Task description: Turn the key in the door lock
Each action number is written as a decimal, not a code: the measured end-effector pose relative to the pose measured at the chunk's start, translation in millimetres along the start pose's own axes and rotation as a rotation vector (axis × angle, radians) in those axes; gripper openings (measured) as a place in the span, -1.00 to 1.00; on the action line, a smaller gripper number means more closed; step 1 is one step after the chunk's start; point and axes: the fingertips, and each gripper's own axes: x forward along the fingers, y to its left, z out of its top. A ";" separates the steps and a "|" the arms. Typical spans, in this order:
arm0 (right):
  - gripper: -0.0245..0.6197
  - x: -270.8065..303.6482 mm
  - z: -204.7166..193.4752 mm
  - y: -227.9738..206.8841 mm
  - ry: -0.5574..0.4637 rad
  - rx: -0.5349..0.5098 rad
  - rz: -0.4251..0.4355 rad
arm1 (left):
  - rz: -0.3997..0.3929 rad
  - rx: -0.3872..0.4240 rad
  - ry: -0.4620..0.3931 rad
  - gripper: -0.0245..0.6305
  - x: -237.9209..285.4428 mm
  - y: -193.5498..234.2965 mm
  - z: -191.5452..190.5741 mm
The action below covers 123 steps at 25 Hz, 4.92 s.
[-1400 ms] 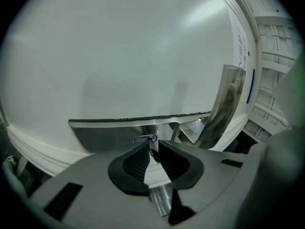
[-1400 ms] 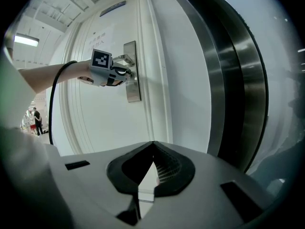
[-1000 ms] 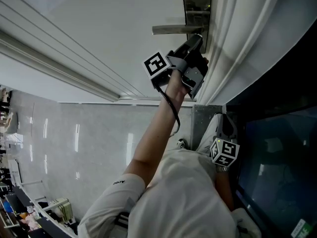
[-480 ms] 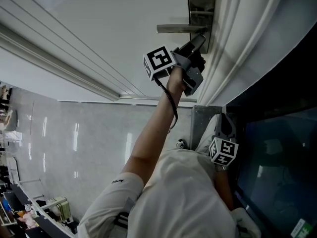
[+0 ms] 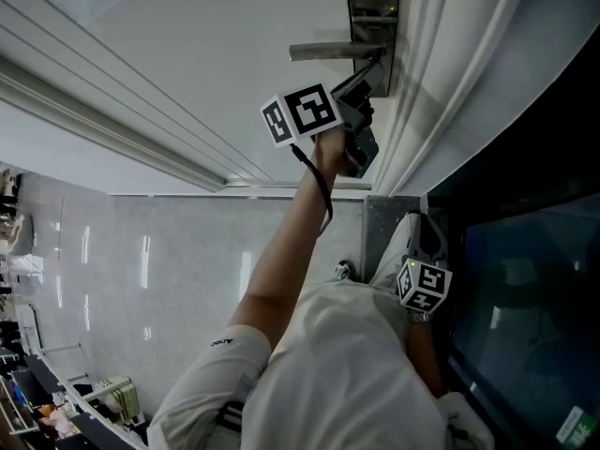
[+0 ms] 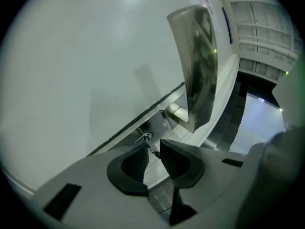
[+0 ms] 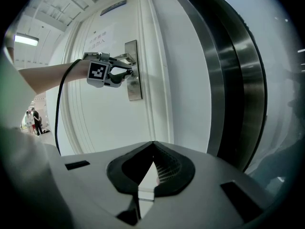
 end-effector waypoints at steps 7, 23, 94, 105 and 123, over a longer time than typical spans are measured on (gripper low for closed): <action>-0.92 0.8 -0.1 0.1 0.002 -0.006 -0.005 | 0.000 0.008 0.026 -0.67 1.3 0.2 -0.9; -0.92 3.6 -2.0 9.0 0.008 -0.017 0.015 | 0.108 0.291 0.149 -0.67 1.5 -1.7 -4.8; -0.92 0.7 -17.4 -3.4 0.056 -0.017 -0.017 | -0.284 -0.935 -0.411 -0.57 -7.3 8.9 -4.2; -0.92 6.8 -21.6 -6.3 0.075 -0.018 -0.024 | -0.367 -1.126 -0.481 -0.58 -4.5 16.1 1.3; -0.92 14.5 -22.8 -2.4 0.085 -0.022 -0.015 | -0.204 -0.655 -0.339 -0.83 -3.7 13.0 3.7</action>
